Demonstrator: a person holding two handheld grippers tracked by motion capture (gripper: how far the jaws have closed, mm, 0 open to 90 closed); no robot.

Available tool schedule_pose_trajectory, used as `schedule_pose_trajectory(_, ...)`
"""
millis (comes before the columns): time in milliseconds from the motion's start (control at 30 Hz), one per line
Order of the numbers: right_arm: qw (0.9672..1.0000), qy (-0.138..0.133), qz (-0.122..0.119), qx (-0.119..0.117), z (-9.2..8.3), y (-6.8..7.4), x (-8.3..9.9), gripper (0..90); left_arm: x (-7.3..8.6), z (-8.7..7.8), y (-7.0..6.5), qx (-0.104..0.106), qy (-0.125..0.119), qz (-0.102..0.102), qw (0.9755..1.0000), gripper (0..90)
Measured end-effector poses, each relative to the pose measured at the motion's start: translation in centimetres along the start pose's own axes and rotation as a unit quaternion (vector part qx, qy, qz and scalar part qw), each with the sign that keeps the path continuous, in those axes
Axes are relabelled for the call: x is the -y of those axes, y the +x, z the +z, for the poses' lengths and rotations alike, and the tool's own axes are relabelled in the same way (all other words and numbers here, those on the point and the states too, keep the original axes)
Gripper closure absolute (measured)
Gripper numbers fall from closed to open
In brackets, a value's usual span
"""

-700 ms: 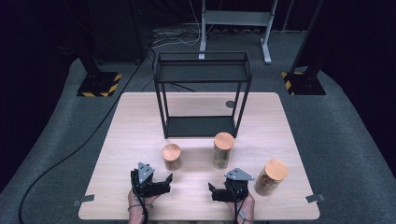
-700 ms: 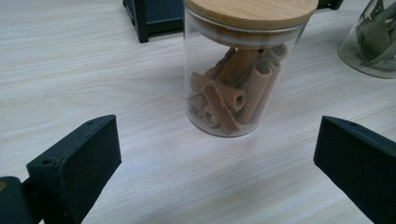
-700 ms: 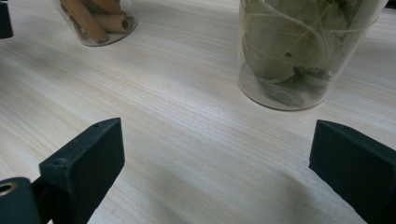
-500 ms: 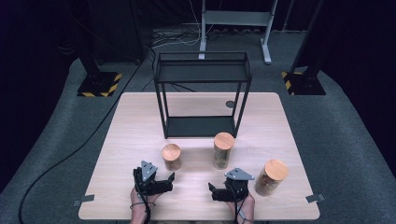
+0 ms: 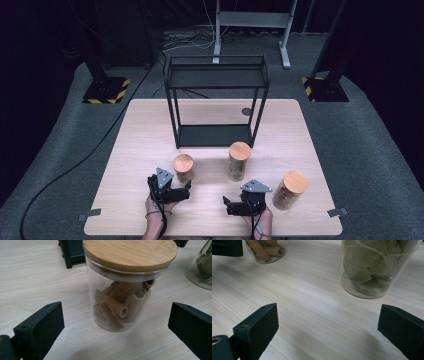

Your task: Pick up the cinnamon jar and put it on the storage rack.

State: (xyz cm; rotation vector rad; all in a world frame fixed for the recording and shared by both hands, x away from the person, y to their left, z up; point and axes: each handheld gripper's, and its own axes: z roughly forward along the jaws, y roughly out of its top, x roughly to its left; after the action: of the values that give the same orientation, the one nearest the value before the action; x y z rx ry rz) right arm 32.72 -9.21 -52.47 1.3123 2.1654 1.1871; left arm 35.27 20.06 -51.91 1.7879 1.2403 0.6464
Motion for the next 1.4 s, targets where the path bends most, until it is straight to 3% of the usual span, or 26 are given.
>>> schedule_pose_trajectory(267,1.0000,-0.001,0.000,0.001,0.0,0.0,0.0,2.5,-0.5,0.8,0.1,-0.006,-0.008,-0.003,0.9999,0.0)
schedule_pose_trajectory(900,1.0000,-0.001,-0.007,0.006,0.0,0.2,0.0,2.5,-1.7,2.7,-0.8,-0.009,-0.015,0.016,0.9997,0.0)
schedule_pose_trajectory(1333,1.0000,-0.002,-0.007,0.007,0.0,0.1,0.0,2.5,-2.2,3.5,-0.5,-0.011,-0.017,0.011,0.9997,0.0)
schedule_pose_trajectory(1400,1.0000,-0.002,-0.007,0.007,0.0,0.1,0.0,2.4,-2.2,3.5,-0.6,-0.020,-0.018,0.009,0.9996,0.0)
